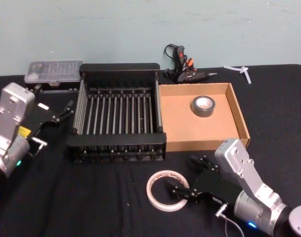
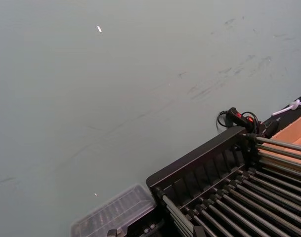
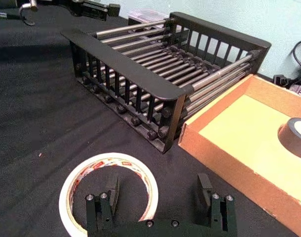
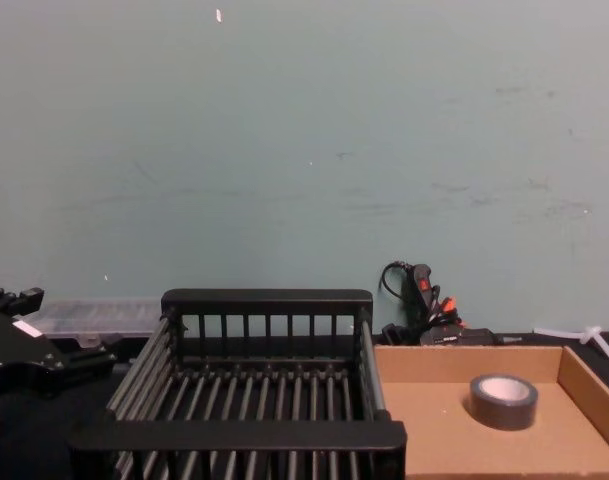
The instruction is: Pick up the white tape and place it into the black box , Pick up the silver tape and place it into the brown box.
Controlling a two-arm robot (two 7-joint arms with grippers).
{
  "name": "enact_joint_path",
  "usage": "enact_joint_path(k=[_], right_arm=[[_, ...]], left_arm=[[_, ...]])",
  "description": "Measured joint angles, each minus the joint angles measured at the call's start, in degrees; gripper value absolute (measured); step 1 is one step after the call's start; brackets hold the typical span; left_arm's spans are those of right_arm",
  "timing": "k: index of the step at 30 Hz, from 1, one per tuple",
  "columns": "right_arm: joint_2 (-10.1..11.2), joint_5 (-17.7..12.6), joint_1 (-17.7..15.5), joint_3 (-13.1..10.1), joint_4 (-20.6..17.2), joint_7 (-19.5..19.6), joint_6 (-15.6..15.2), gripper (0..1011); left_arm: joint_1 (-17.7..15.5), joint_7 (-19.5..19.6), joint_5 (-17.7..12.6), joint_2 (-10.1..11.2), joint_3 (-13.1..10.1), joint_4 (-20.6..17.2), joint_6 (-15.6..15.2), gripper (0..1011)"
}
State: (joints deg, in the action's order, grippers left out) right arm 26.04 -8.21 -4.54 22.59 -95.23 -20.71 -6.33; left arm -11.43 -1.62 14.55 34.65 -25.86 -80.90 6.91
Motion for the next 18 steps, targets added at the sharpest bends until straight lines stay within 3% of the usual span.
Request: enact_joint_path(k=[18], right_arm=[[-1.6,1.5,0.4,-0.1,1.9,-0.7,-0.5,1002]], left_arm=[[0.0,0.0,0.0,0.0,0.0,0.0,0.0,1001]])
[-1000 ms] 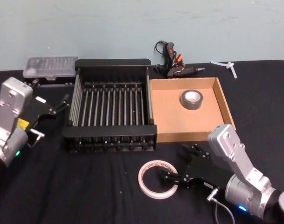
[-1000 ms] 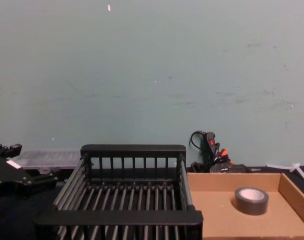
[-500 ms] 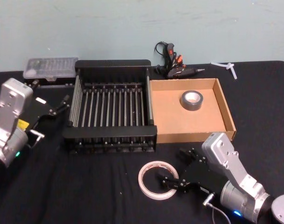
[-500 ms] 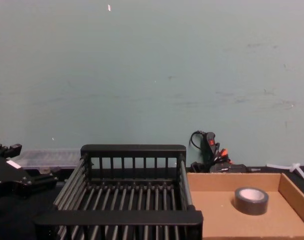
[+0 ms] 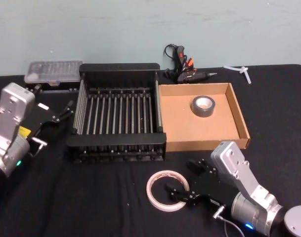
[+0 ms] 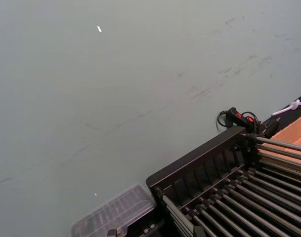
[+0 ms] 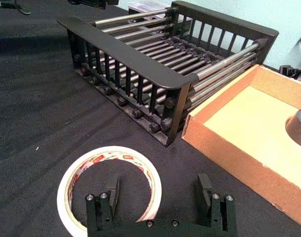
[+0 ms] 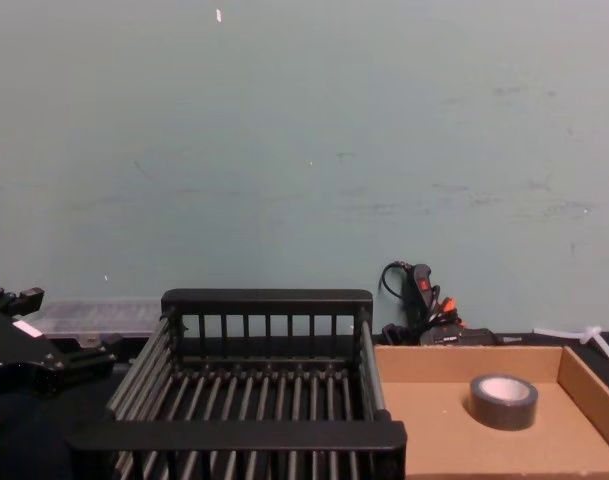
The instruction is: Pick up the white tape and place it into the black box , Pick up the silver tape and place it into the brown box.
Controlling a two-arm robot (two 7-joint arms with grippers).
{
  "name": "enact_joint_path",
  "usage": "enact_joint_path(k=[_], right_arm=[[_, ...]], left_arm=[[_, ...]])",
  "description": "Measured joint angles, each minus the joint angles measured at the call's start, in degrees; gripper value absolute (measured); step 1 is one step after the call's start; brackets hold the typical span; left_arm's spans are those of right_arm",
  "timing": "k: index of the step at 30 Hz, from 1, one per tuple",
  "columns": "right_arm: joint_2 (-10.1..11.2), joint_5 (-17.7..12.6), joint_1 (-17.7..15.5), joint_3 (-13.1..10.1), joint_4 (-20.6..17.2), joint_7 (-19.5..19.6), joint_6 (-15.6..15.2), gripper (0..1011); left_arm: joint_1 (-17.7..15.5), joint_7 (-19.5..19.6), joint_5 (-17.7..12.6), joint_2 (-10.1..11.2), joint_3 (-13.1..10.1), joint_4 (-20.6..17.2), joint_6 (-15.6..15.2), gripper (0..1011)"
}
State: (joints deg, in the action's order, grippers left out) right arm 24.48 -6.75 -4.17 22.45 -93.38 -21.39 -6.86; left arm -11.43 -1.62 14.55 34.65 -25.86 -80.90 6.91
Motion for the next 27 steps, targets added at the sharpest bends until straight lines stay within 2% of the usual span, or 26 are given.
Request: enact_joint_path(k=[27], right_arm=[[-0.7,0.3,0.5,0.1,0.8,-0.4,-1.4,1002]], left_arm=[[0.0,0.0,0.0,0.0,0.0,0.0,0.0,1001]])
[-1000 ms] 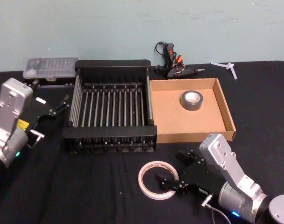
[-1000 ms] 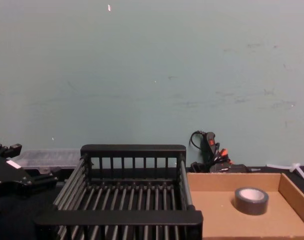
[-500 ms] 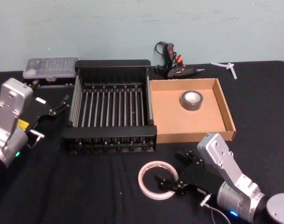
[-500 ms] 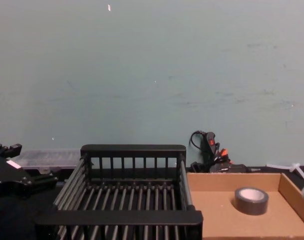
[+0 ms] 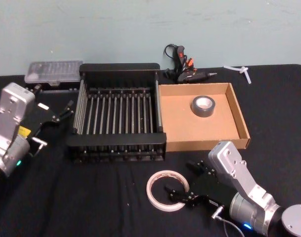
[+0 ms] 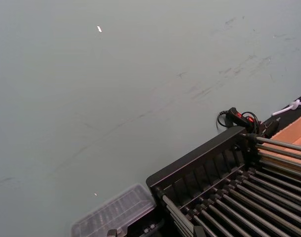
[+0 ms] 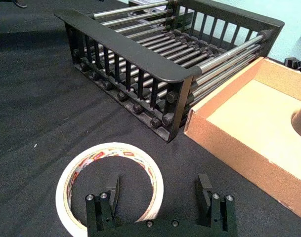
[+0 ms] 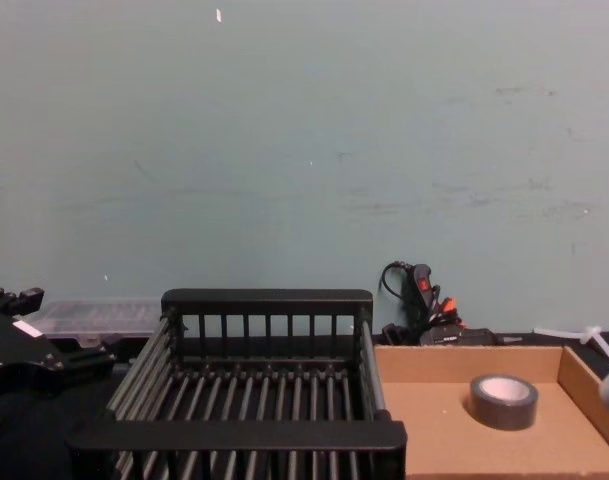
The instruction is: Pick up the white tape and place it into the black box , Pick up the silver tape and place it into the brown box.
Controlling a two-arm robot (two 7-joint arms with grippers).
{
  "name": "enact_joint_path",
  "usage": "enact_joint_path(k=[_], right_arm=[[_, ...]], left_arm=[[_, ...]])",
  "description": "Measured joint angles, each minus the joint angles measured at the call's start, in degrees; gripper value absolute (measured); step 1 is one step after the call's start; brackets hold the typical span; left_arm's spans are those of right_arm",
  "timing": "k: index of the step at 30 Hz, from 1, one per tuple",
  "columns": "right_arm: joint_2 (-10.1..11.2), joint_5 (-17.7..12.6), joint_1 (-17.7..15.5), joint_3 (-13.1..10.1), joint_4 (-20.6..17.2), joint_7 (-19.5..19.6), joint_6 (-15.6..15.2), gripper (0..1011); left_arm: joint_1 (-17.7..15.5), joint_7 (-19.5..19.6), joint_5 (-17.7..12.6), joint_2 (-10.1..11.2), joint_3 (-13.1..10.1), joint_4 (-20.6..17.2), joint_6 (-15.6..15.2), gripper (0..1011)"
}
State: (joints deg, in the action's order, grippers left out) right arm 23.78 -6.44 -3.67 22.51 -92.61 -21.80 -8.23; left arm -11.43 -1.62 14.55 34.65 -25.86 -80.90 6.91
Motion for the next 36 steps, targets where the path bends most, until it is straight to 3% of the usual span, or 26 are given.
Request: enact_joint_path(k=[10,21,28,36], right_arm=[[0.0,0.0,0.0,0.0,0.0,0.0,0.1,977],[0.1,0.0,0.0,0.0,0.0,0.0,0.1,704],[0.1,0.0,0.0,0.0,0.0,0.0,0.2,446],[0.1,0.0,0.0,0.0,0.0,0.0,0.2,230]], left_arm=[[0.0,0.0,0.0,0.0,0.0,0.0,0.0,1001],[0.0,0.0,0.0,0.0,0.0,0.0,0.0,1001],[0.0,0.0,0.0,0.0,0.0,0.0,0.0,1001],[0.0,0.0,0.0,0.0,0.0,0.0,0.0,1001]])
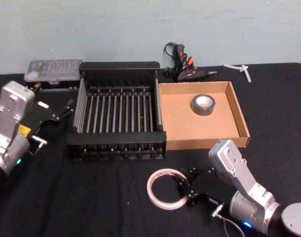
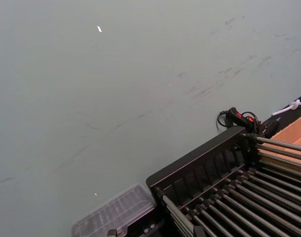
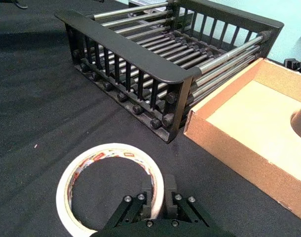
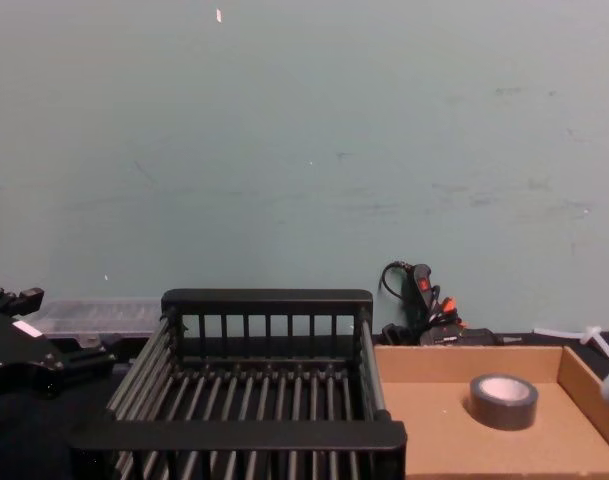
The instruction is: Pick up the white tape and place it into the black box , Pick up the silver tape and place it into the brown box.
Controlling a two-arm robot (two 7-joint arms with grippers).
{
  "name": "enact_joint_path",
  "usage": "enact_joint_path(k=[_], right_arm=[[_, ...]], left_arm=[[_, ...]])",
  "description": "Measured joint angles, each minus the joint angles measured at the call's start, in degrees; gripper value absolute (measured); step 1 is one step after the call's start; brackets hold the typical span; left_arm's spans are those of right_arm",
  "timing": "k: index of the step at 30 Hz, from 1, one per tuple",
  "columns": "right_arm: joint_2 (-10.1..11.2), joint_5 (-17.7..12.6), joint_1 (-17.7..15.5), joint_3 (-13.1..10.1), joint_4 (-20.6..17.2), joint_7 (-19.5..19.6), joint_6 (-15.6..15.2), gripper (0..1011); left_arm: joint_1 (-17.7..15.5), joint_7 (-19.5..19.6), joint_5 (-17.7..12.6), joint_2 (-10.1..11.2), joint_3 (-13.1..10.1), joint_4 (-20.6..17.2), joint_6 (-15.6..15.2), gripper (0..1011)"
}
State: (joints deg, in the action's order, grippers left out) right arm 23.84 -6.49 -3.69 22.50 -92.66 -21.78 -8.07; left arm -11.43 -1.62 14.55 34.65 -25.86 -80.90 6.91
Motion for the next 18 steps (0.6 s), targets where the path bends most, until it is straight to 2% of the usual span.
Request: enact_joint_path(k=[3,5,18], right_arm=[[0.0,0.0,0.0,0.0,0.0,0.0,0.0,113],[0.0,0.0,0.0,0.0,0.0,0.0,0.0,93],[0.0,-0.6,-0.1,-0.3,-0.1,-0.4,0.4,93]], left_arm=[[0.0,0.0,0.0,0.0,0.0,0.0,0.0,1001],[0.0,0.0,0.0,0.0,0.0,0.0,0.0,1001],[0.0,0.0,0.0,0.0,0.0,0.0,0.0,1001]])
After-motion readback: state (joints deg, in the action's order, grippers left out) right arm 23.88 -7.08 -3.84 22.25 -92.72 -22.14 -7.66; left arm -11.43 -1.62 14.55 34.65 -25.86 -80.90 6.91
